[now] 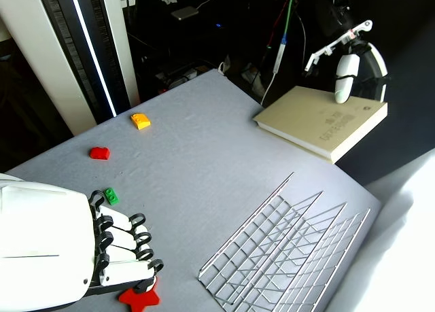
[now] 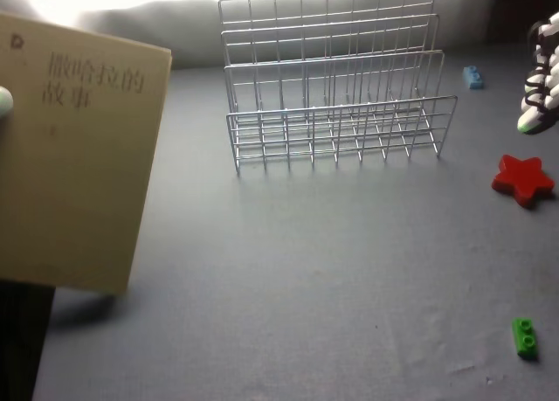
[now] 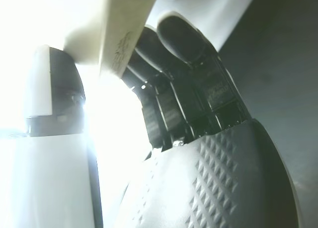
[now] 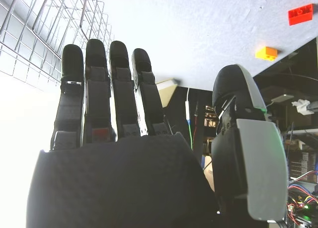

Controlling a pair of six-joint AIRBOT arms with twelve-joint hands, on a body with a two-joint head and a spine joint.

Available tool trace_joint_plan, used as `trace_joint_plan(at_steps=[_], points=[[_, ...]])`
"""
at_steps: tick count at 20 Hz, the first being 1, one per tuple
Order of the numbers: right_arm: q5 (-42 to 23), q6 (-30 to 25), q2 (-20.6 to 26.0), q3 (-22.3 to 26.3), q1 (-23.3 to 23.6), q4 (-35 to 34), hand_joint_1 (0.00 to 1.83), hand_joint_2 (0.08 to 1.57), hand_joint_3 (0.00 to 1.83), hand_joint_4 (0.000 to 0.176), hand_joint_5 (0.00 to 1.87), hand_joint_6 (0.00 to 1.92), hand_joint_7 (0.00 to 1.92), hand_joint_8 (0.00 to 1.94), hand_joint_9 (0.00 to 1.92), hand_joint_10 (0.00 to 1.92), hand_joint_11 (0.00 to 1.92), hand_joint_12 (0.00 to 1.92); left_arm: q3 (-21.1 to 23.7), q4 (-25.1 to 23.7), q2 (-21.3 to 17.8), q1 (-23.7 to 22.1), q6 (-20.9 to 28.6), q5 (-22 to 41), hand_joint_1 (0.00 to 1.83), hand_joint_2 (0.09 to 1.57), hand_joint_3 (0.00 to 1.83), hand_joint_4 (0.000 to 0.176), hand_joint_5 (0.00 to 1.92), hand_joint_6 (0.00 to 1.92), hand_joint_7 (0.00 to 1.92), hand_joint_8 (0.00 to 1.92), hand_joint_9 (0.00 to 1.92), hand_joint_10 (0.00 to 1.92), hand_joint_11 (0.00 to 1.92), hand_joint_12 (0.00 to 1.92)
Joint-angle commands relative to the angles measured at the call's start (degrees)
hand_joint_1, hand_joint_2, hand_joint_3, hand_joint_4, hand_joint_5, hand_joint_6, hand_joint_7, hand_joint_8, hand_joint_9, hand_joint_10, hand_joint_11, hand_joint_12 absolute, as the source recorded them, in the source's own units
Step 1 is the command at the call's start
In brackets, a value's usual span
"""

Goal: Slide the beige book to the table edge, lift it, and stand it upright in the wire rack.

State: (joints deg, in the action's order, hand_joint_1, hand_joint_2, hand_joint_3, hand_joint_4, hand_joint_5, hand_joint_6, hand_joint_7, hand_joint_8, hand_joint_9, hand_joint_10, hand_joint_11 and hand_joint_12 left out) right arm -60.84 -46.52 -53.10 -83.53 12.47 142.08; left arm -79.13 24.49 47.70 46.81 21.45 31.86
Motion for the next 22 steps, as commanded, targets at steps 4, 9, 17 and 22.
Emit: trace_joint_plan(at_steps=[4,9,17,22], points=[[2.47,-0.3,0.64,0.55,0.25,-2.88,0.23,1.15,0.0,0.0,0.36,0.0,0.37,0.0,0.38,0.0,0.0,1.01,-0.3,4.72,-1.32,0.08,2.51,14.85,1.49,1.15,0.0,0.0,0.91,0.97,0.77,1.21,0.83,1.28,0.8,1.58],[2.47,-0.28,0.5,1.07,0.23,-1.9,0.27,1.13,0.0,0.0,0.34,0.0,0.36,0.0,0.38,0.0,0.0,1.02,-0.53,8.67,-1.47,0.26,6.69,20.67,1.49,1.14,0.0,0.0,0.9,0.98,0.79,1.2,0.85,1.25,0.8,1.56],[4.12,-1.77,-0.03,5.08,0.31,1.18,0.26,1.14,0.0,0.0,0.34,0.0,0.35,0.0,0.36,0.0,0.0,0.98,-0.08,10.16,-1.24,1.03,14.43,36.59,1.49,1.16,0.0,0.0,0.91,0.97,0.74,1.29,0.8,1.32,0.76,1.58],[3.97,-1.1,-0.15,4.36,0.66,1.54,0.24,1.14,0.0,0.0,0.35,0.0,0.38,0.01,0.38,0.01,0.0,0.98,1.15,10.02,-0.85,-1.57,13.79,40.37,1.49,1.14,0.0,0.0,0.9,1.0,0.78,1.23,0.83,1.26,0.8,1.53]])
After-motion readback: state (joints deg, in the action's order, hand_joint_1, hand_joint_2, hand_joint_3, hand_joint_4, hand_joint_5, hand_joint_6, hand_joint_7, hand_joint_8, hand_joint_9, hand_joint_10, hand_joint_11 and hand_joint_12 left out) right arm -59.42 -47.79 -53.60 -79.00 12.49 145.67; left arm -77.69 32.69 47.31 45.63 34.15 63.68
